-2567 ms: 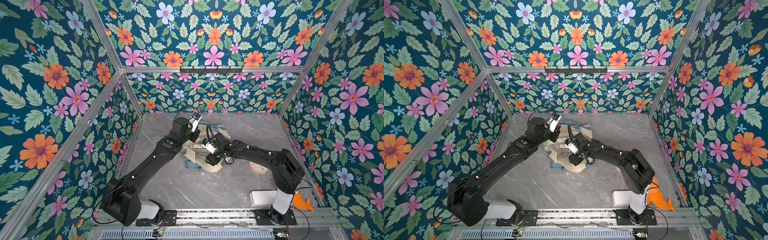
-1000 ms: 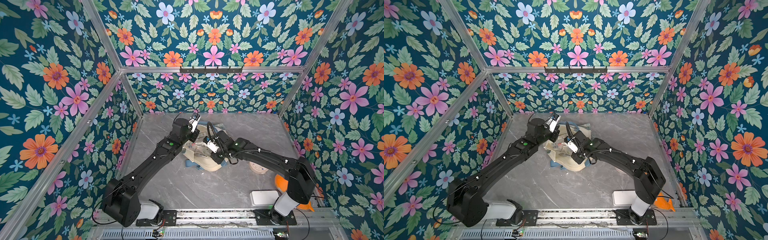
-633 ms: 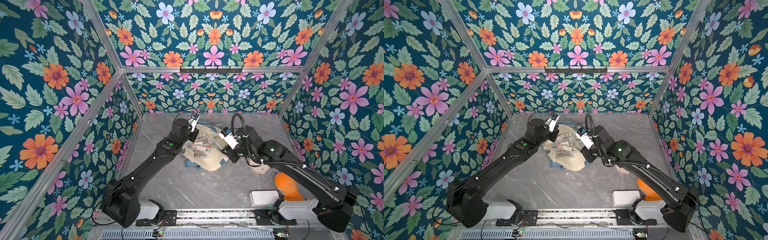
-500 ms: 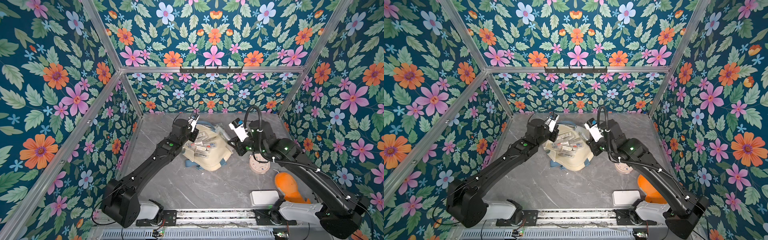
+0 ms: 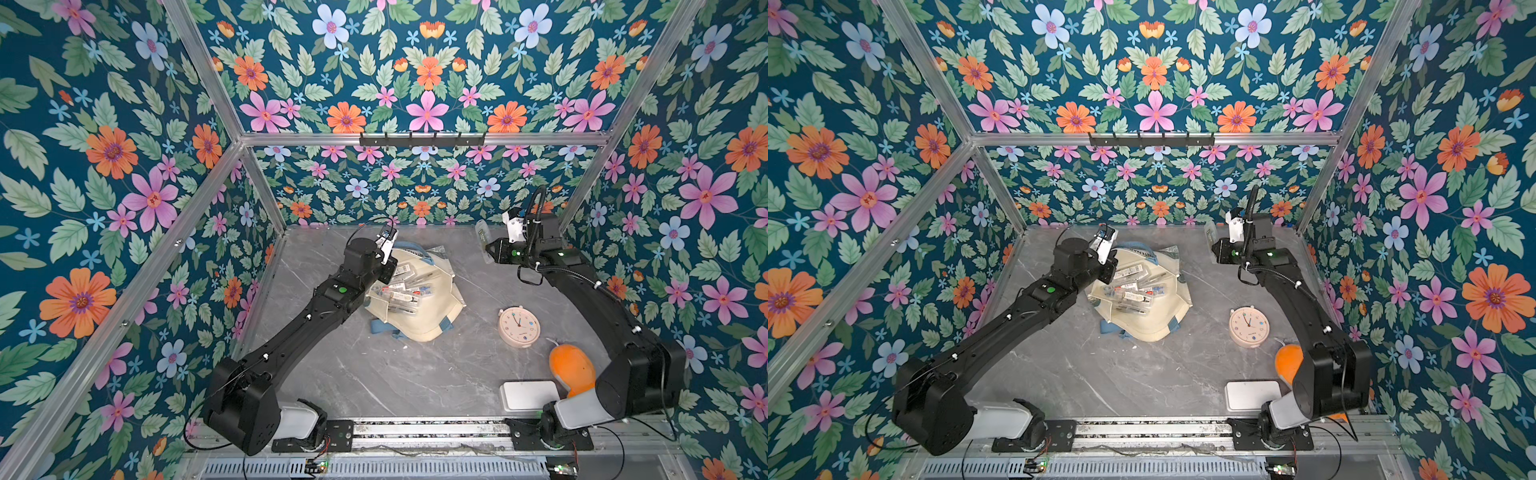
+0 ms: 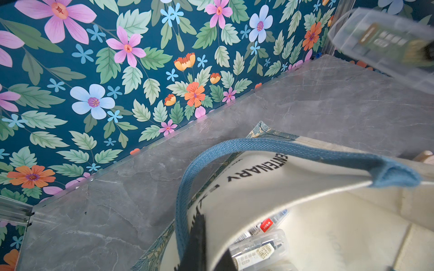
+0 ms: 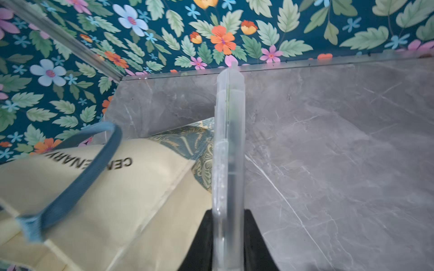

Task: Take out the compass set from the canvas bag
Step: Place the compass set at the center of the board.

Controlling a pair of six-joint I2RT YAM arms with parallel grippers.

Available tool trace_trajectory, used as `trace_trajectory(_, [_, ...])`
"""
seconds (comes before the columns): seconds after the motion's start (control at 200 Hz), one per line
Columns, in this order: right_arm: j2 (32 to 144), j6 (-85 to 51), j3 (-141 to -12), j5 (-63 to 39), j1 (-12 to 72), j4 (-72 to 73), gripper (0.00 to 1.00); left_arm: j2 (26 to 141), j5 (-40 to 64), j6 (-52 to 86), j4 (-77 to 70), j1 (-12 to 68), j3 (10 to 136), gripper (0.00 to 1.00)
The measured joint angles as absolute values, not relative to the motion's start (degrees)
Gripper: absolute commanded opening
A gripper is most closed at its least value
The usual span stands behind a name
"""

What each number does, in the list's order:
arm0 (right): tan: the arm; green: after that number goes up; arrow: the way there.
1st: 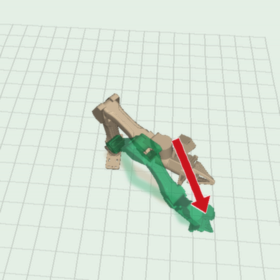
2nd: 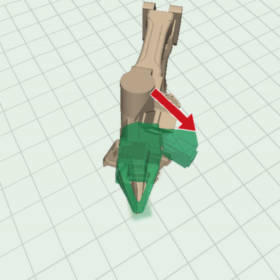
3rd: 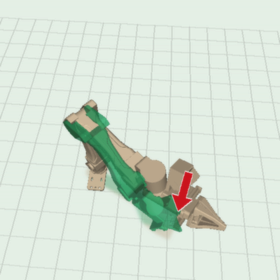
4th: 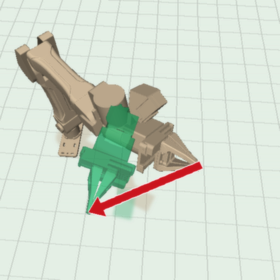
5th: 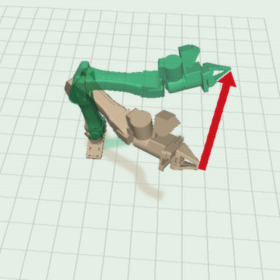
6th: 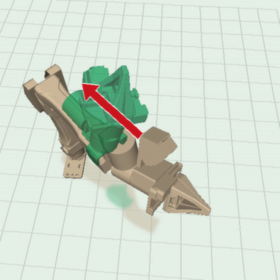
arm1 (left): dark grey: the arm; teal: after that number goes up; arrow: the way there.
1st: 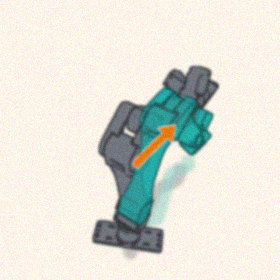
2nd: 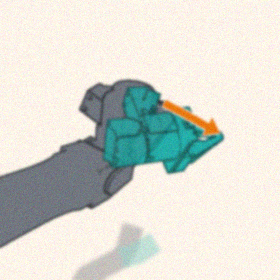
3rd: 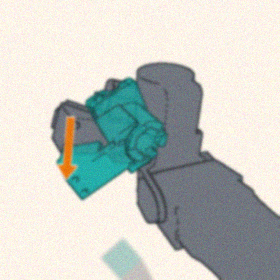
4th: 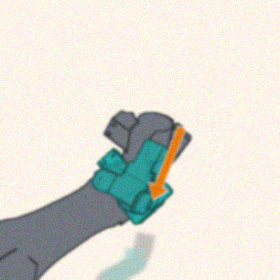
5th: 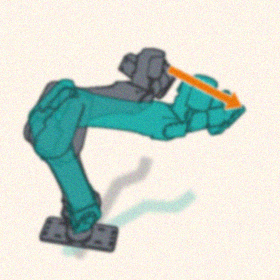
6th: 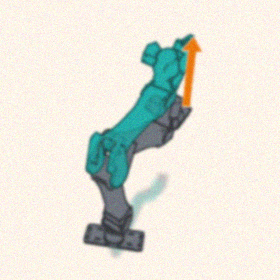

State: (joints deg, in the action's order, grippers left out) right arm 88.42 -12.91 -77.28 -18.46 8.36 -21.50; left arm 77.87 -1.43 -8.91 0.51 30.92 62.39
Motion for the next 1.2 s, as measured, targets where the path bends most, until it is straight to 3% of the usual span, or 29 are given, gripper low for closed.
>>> trace_trajectory(0.54, [117.08,-21.37,-89.23,-19.29,6.59,-13.85,0.00,77.34,-1.13,-8.93,0.01,30.92,61.65,0.00])
trace_trajectory(0.87, [126.58,-24.45,-95.81,-21.08,6.63,-13.47,0.04,77.32,-1.17,-9.08,-0.34,30.92,61.32,0.00])
trace_trajectory(1.2, [128.99,-25.06,-96.77,-25.02,7.16,-12.73,0.12,77.28,-1.21,-9.17,-0.36,30.92,61.32,0.00])
